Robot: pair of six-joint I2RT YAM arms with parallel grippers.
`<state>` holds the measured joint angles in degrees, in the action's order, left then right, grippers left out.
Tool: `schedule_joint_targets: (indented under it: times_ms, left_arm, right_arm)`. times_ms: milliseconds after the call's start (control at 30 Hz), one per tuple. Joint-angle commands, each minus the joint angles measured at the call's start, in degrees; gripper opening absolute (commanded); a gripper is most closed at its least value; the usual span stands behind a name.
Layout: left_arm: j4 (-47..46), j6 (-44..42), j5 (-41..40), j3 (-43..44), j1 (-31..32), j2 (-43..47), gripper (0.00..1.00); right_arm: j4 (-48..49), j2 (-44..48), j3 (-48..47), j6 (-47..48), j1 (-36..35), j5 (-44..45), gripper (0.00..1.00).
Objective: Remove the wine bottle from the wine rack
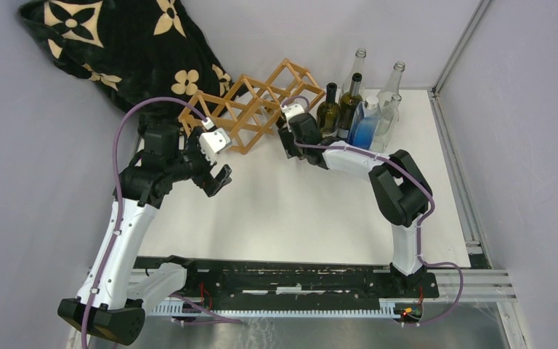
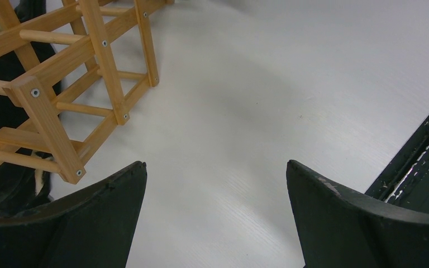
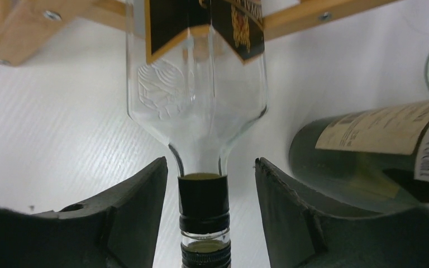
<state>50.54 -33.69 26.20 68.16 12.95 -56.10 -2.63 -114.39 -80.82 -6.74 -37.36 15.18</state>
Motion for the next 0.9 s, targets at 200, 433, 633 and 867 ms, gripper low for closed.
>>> schedule_joint_targets:
  times_ms: [200,433,633,867]
  left_arm:
    - [-1.01,-1.86,3.02,0.83,-0.03,0.29,1.0]
    - [-1.01,-1.82,2.94,0.32,-0.03,1.05,1.0]
    - [-0.27,-2.14,2.98,0.31,-0.03,1.23,1.0]
    - [-0.23,-2.11,3.51,-0.1,-0.03,1.07,1.0]
  right_arm:
    - [3.75,-1.72,1.57,-1.8,0.09,-1.03,0.64]
    - [2.77,-4.89,-3.62,-0.66,0.11,-0.58,0.6]
    - [1.82,-3.17,-2.46,-1.5,0.22,-0.58,0.37]
    - [5.19,4.79,6.25,-4.5,0.18,-2.95,0.0]
